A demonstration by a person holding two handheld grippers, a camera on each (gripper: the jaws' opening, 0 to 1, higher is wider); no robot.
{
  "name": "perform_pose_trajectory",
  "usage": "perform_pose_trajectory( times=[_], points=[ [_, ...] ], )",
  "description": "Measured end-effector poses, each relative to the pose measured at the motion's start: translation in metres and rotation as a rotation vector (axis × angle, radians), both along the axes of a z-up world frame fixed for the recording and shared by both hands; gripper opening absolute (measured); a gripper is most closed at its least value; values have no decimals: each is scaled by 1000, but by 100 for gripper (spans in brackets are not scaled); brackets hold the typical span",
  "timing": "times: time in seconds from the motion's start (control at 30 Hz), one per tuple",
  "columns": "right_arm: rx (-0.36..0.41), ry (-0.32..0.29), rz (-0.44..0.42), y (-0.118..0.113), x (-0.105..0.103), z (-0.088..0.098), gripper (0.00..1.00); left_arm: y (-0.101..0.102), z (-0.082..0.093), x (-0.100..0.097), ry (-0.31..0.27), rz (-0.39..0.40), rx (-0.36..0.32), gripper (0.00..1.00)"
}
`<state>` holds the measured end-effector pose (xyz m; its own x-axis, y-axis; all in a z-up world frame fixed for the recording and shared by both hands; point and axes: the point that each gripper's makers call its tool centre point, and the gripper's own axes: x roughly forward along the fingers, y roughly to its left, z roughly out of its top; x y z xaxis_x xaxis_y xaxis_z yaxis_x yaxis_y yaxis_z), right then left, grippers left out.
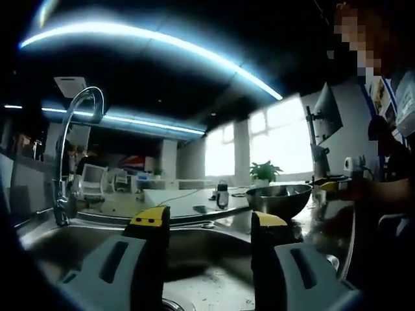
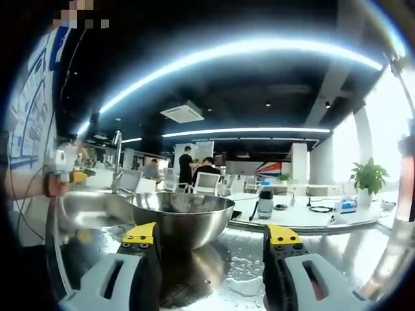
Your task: Pick up bowl with dirty water move over sink pour dirty water into sink return bowl to place
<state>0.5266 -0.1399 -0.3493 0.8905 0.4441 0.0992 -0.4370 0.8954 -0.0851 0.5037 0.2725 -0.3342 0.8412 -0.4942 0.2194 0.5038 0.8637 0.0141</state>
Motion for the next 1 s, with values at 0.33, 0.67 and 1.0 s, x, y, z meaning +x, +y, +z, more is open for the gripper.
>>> perform_pose_trajectory(
  times=[0.33, 0.67, 1.0],
  points=[
    [0, 4, 13, 2, -1, -1, 57, 22, 11, 3, -19, 77, -111, 33],
    [4, 3, 12, 1, -1, 0, 55, 14, 5, 3, -10, 64, -52, 36],
    [5, 2, 6, 0, -1, 1, 54, 10, 1, 3, 7, 50, -21, 39]
  ],
)
